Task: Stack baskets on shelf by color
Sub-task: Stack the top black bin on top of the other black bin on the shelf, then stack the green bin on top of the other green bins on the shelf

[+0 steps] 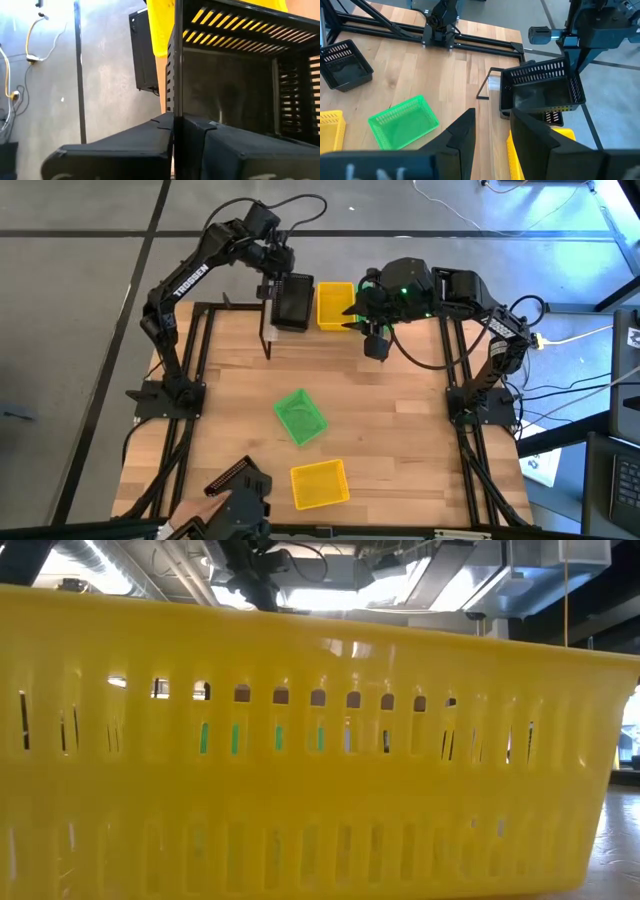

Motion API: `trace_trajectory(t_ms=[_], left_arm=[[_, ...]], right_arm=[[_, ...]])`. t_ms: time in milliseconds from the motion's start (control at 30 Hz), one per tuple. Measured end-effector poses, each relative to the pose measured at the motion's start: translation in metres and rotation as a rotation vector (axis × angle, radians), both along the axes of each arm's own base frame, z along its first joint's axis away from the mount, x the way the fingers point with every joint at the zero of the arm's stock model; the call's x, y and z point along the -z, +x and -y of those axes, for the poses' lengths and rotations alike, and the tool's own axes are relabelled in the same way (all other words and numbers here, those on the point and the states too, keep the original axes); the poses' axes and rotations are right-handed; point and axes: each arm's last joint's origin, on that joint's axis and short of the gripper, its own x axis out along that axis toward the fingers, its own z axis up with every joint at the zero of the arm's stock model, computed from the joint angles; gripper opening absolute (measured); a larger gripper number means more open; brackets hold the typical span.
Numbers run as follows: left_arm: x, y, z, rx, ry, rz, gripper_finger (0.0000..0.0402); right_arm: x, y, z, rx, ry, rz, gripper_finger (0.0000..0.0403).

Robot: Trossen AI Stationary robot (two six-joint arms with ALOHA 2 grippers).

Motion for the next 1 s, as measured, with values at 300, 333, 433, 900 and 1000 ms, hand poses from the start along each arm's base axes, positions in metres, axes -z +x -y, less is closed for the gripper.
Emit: trace_trajectory(t_ms=[300, 333, 433, 900, 1000], left_arm=[[-0.001, 0.002, 0.001, -0.009, 0.017, 0.001, 0.0044], [-0.001, 0.002, 0.0, -0.018, 0.019, -0.001, 0.0046], [-0.001, 0.002, 0.0, -0.045, 0.015, 0.01, 0.005], [-0.026, -0.003, 0.031, -0.198, 0.019, 0.102, 0.005], [-0.035, -0.014, 0.05, -0.211, -0.047, 0.117, 0.005]], right_arm=[[0.0, 0.0, 0.0, 0.0, 0.0, 0.0, 0.0123], [0.0, 0.0, 0.0, 0.0, 0.0, 0.0, 0.0123], [0.0, 0.0, 0.0, 0.0, 0.0, 0.0, 0.0123], [0.004, -0.004, 0.004, 0.132, -0.091, -0.072, 0.0123], [0.012, -0.003, 0.004, 0.117, -0.078, -0.129, 0.0123]])
